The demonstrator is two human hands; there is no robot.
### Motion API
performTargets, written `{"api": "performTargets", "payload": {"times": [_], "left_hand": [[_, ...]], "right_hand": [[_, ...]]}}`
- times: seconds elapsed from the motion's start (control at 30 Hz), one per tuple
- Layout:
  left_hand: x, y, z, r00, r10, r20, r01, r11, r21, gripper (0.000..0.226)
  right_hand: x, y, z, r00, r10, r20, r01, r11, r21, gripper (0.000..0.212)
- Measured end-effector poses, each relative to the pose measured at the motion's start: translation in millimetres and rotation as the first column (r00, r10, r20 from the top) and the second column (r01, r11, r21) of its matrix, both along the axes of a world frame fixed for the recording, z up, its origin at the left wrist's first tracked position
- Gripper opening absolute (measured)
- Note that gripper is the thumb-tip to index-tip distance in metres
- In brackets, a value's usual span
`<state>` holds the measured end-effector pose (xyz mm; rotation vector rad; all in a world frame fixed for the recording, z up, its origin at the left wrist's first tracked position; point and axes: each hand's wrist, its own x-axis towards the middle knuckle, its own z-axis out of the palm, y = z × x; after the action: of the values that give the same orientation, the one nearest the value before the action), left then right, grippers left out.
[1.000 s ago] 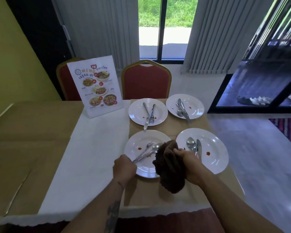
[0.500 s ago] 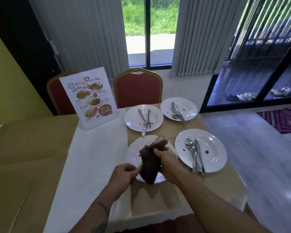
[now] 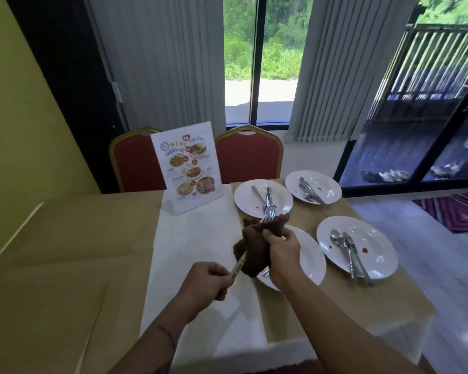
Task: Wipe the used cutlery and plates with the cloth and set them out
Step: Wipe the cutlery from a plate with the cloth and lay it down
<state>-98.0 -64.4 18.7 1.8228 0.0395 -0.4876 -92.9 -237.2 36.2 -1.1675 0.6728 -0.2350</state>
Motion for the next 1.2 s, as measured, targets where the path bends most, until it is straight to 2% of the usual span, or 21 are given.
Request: {"api": "performTargets", "payload": {"times": [0.1, 0.27, 0.4, 0.5, 0.63, 0.73, 0.83, 0.93, 1.1, 1.13, 1.2], "left_hand": [[-1, 14, 9, 0.999, 0.029, -0.018, -0.029, 0.999, -0.040, 0.009], [6, 54, 14, 0.994, 0.046, -0.099, -0.060, 0.987, -0.148, 0.010], [15, 71, 25, 0.997, 0.061, -0.056, -0.070, 0.980, -0.185, 0.008], [23, 73, 35, 0.987, 0.160, 0.018, -0.152, 0.960, -0.235, 0.006], [37, 70, 48, 0.929, 0.248, 0.275, -0.223, 0.968, -0.117, 0.013], [45, 67, 58, 0.904, 0.219, 0.368, -0.223, 0.974, -0.033, 0.010], [51, 68, 60, 0.940, 0.113, 0.322, -0.124, 0.992, 0.015, 0.008], [53, 71, 57, 0.950, 0.093, 0.299, -0.110, 0.993, 0.041, 0.009], [49, 65, 52, 0.958, 0.059, 0.280, -0.080, 0.995, 0.064, 0.022], [48, 63, 52, 0.957, 0.051, 0.286, -0.073, 0.995, 0.069, 0.023], [46, 59, 50, 0.954, 0.076, 0.290, -0.095, 0.994, 0.054, 0.021]], "right_hand": [[-6, 38, -2, 0.995, 0.101, -0.002, -0.101, 0.994, 0.033, 0.018], [-4, 66, 10, 0.987, 0.158, 0.005, -0.157, 0.984, -0.088, 0.026], [-3, 82, 24, 0.985, 0.169, 0.033, -0.158, 0.964, -0.216, 0.024], [-2, 86, 30, 0.984, 0.172, 0.050, -0.152, 0.949, -0.275, 0.023], [-5, 92, 31, 0.957, 0.287, 0.036, -0.252, 0.888, -0.384, 0.022], [-8, 97, 27, 0.916, 0.402, -0.016, -0.366, 0.818, -0.444, 0.022], [-11, 99, 25, 0.883, 0.469, -0.026, -0.425, 0.776, -0.466, 0.020], [-13, 96, 25, 0.860, 0.510, -0.018, -0.449, 0.740, -0.500, 0.020], [-19, 90, 22, 0.880, 0.475, 0.008, -0.401, 0.751, -0.524, 0.010], [-20, 89, 22, 0.889, 0.458, -0.010, -0.393, 0.753, -0.528, 0.011], [-21, 89, 27, 0.890, 0.443, -0.103, -0.431, 0.748, -0.504, 0.030]]}}
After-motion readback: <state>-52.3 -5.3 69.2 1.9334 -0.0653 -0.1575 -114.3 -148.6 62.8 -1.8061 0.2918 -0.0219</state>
